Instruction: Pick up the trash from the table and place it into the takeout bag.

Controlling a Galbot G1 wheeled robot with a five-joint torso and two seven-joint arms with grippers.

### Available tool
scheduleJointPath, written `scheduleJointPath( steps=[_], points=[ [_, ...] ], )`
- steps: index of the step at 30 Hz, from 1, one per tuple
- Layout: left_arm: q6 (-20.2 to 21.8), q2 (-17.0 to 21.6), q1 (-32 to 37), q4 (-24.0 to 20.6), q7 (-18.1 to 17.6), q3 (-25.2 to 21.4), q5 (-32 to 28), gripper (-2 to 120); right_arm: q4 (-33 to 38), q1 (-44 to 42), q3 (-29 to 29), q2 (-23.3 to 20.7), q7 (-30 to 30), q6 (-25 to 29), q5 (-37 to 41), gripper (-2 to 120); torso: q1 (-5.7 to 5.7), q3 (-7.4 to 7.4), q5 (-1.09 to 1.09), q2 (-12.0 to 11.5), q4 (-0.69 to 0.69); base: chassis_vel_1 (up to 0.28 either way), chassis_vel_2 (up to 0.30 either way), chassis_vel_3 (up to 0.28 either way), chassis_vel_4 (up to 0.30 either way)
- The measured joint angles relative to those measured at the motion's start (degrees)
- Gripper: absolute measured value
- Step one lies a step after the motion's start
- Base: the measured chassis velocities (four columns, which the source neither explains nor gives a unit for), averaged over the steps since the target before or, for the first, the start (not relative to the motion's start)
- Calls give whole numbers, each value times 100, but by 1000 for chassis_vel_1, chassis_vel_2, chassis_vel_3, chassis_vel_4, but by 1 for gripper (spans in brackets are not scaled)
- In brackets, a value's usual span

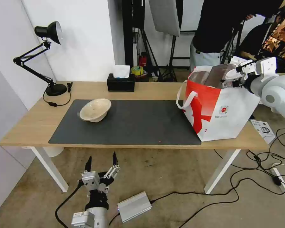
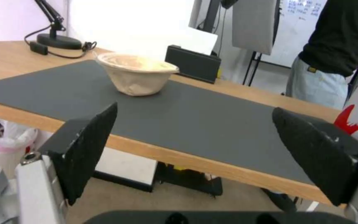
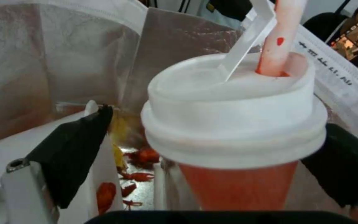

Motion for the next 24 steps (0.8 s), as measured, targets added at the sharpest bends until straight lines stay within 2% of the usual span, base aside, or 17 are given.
scheduleJointPath(
  steps=[7,16,24],
  points=[
    [-6,-2,6,-23,-2,-5,7,100,19,22,-74,-52,-4,5,10,100,0,0,0,0,0,0,0,0,0],
    [-11,-22,9,-27,-5,3,15,100,-33,579,-671,-194,-267,7,88,100,0,0,0,0,0,0,0,0,0],
    [-13,-11,-11,-21,-5,-2,14,100,-110,850,-966,-179,-382,8,89,100,0,0,0,0,-1,0,0,0,0]
  ],
)
